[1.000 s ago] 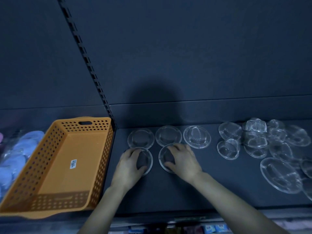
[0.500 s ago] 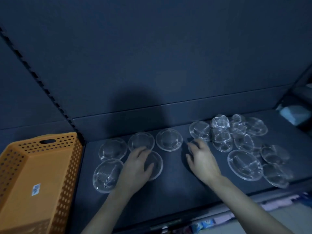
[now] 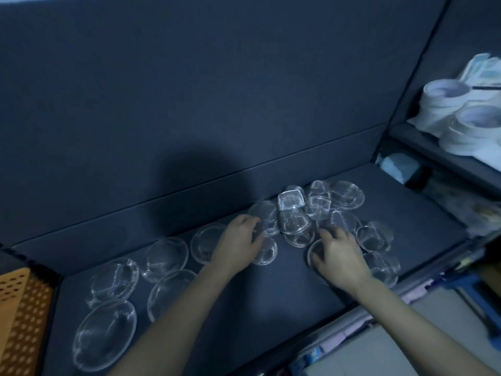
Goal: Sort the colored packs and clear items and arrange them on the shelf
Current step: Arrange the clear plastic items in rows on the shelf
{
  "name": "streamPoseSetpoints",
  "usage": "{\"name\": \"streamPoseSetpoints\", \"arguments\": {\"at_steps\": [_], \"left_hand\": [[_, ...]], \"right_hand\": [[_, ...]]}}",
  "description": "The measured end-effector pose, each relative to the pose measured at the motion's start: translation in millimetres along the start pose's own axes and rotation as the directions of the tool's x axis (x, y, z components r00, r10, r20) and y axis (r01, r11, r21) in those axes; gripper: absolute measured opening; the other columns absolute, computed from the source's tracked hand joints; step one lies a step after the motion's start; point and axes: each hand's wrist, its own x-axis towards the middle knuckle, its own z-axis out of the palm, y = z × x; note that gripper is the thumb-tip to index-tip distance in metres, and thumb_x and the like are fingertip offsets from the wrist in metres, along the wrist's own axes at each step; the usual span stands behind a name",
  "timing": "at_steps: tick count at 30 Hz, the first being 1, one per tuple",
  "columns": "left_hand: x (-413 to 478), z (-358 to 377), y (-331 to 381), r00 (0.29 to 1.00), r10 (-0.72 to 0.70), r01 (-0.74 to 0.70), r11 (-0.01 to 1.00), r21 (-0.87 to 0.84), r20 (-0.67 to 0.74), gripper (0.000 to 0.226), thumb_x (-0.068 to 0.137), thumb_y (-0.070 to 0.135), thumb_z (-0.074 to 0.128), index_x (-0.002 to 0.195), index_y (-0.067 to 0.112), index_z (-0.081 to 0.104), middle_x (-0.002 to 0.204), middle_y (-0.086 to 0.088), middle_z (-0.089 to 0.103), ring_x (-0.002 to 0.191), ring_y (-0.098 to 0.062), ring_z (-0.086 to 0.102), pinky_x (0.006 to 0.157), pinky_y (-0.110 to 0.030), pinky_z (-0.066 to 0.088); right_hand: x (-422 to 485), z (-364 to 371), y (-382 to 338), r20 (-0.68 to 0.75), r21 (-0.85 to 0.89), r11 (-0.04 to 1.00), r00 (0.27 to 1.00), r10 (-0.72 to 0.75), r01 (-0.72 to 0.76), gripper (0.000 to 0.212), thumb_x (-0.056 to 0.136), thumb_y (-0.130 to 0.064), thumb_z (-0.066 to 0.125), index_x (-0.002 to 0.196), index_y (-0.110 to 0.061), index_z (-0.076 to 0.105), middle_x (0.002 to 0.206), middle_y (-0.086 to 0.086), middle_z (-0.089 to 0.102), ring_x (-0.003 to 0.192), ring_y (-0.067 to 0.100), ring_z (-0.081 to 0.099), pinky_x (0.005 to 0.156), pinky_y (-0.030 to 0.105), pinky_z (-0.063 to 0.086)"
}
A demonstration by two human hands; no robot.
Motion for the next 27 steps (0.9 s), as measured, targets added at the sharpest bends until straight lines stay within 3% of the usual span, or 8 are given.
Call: {"name": "streamPoseSetpoints", "arguments": {"at_steps": [3,6,9,13,18,24,27], "left_hand": [[27,11,8,0.997,-0.056,0.055,0.998,0.026,0.046,0.051,0.085,0.023,0.063,0.132,0.006,0.05,0.134,-0.011,0.049,0.123,-0.024,0.047,0.104,-0.028,0.034],[52,17,10,0.979,-0.144,0.138,0.989,0.054,0.141,0.06,0.077,0.028,0.071,0.129,0.007,0.05,0.134,-0.014,0.047,0.122,-0.027,0.048,0.102,-0.03,0.039],[73,20,12,0.957,-0.187,0.174,0.982,0.075,0.224,0.059,0.065,0.032,0.077,0.115,0.008,0.058,0.119,-0.016,0.057,0.109,-0.03,0.056,0.091,-0.034,0.047],[85,27,16,0.945,-0.207,0.174,0.974,0.148,0.255,0.066,0.061,0.031,0.076,0.12,0.013,0.052,0.12,-0.016,0.053,0.112,-0.033,0.05,0.094,-0.036,0.044],[87,28,16,0.954,-0.223,0.192,0.968,0.165,0.199,0.057,0.067,0.027,0.071,0.12,0.015,0.054,0.114,-0.015,0.057,0.108,-0.032,0.053,0.092,-0.035,0.046],[80,13,18,0.977,-0.174,0.154,0.975,0.162,0.12,0.06,0.069,0.021,0.067,0.127,0.024,0.054,0.123,-0.01,0.052,0.113,-0.03,0.048,0.095,-0.039,0.046],[72,9,21,0.982,-0.184,0.177,0.977,0.117,0.049,0.062,0.07,0.022,0.069,0.13,0.022,0.053,0.125,-0.009,0.051,0.115,-0.028,0.046,0.097,-0.037,0.044]], "right_hand": [[3,-3,13,0.147,0.022,1.0,0.989,0.0,-0.003,0.064,0.081,-0.05,0.053,0.138,-0.023,0.039,0.145,0.008,0.032,0.128,0.04,0.031,0.107,0.044,0.035],[4,-2,26,0.244,0.016,0.999,0.969,-0.043,0.04,0.072,0.077,-0.048,0.058,0.142,-0.026,0.033,0.147,0.009,0.027,0.129,0.037,0.029,0.105,0.045,0.038],[7,-3,32,0.211,0.059,0.996,0.975,-0.071,0.06,0.065,0.076,-0.043,0.061,0.135,-0.026,0.041,0.14,0.01,0.038,0.126,0.033,0.035,0.104,0.039,0.038],[15,-10,35,0.183,0.197,0.979,0.979,-0.086,0.049,0.06,0.072,-0.043,0.065,0.128,-0.03,0.05,0.131,0.004,0.052,0.119,0.03,0.046,0.1,0.032,0.04],[23,-20,40,0.167,0.27,0.959,0.977,-0.133,0.085,0.058,0.071,-0.042,0.067,0.126,-0.03,0.053,0.121,0.001,0.058,0.111,0.025,0.053,0.096,0.028,0.043],[26,-31,38,0.133,0.333,0.933,0.973,-0.188,0.134,0.042,0.073,-0.038,0.068,0.113,-0.028,0.06,0.104,0.0,0.058,0.1,0.02,0.055,0.088,0.03,0.046],[25,-34,36,0.148,0.344,0.926,0.965,-0.217,0.155,0.044,0.074,-0.041,0.067,0.116,-0.03,0.059,0.105,0.0,0.057,0.1,0.019,0.054,0.087,0.03,0.046]]}}
